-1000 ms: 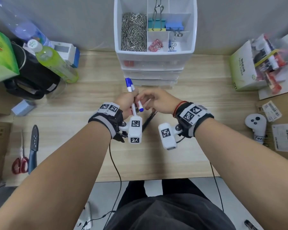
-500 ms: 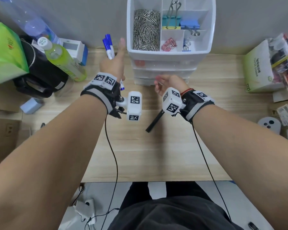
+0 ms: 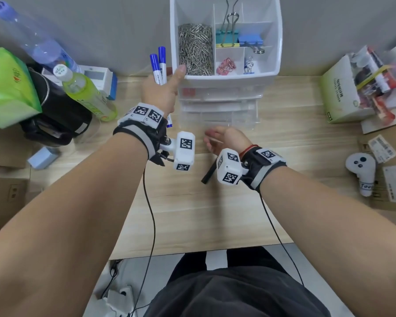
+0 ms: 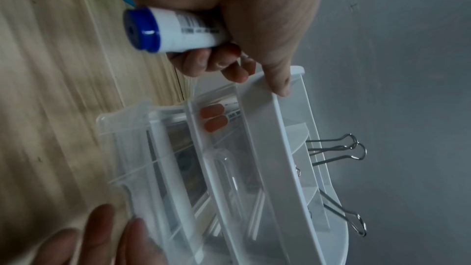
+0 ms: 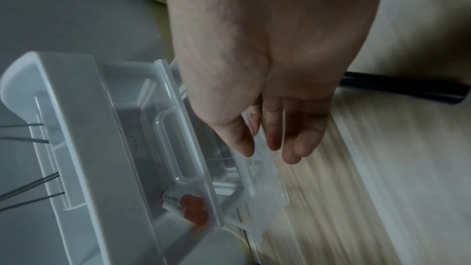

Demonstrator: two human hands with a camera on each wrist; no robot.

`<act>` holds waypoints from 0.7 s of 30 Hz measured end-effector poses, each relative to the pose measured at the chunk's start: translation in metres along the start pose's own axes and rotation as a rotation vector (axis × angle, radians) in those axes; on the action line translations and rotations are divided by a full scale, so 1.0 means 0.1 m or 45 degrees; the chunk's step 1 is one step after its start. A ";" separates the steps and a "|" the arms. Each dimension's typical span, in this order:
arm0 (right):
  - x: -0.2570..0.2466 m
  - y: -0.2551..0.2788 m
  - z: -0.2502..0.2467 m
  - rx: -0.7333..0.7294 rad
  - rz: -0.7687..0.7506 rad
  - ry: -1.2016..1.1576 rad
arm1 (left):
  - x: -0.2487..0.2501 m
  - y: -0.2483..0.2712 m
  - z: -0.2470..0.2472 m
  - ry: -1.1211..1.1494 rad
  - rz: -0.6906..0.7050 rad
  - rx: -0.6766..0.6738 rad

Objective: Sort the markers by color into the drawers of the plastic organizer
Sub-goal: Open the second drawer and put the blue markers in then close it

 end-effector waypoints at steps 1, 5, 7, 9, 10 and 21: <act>0.03 0.05 -0.02 0.004 0.018 0.027 | 0.01 0.01 -0.01 -0.016 0.011 -0.006; -0.06 0.24 -0.05 0.031 -0.089 0.659 | 0.02 0.02 -0.03 -0.054 -0.018 -0.013; -0.22 0.27 -0.02 0.092 -0.413 1.013 | 0.02 0.03 -0.03 -0.062 -0.021 -0.013; -0.36 0.26 0.03 0.161 -0.711 1.228 | 0.03 0.05 -0.03 -0.045 -0.008 -0.017; -0.40 0.25 0.05 0.170 -0.793 1.315 | 0.03 0.06 -0.03 -0.042 0.000 -0.021; -0.38 0.17 -0.05 -0.001 -0.696 1.994 | 0.04 0.06 -0.07 -0.102 0.003 -0.059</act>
Point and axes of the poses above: each hand's wrist, its own y-axis away from the middle knuckle, its own z-axis out of the palm, x = y × z, the point moved 2 cm from there along -y, towards the middle knuckle, and after that the axes turned 4 degrees about -z, right-handed, at the moved point
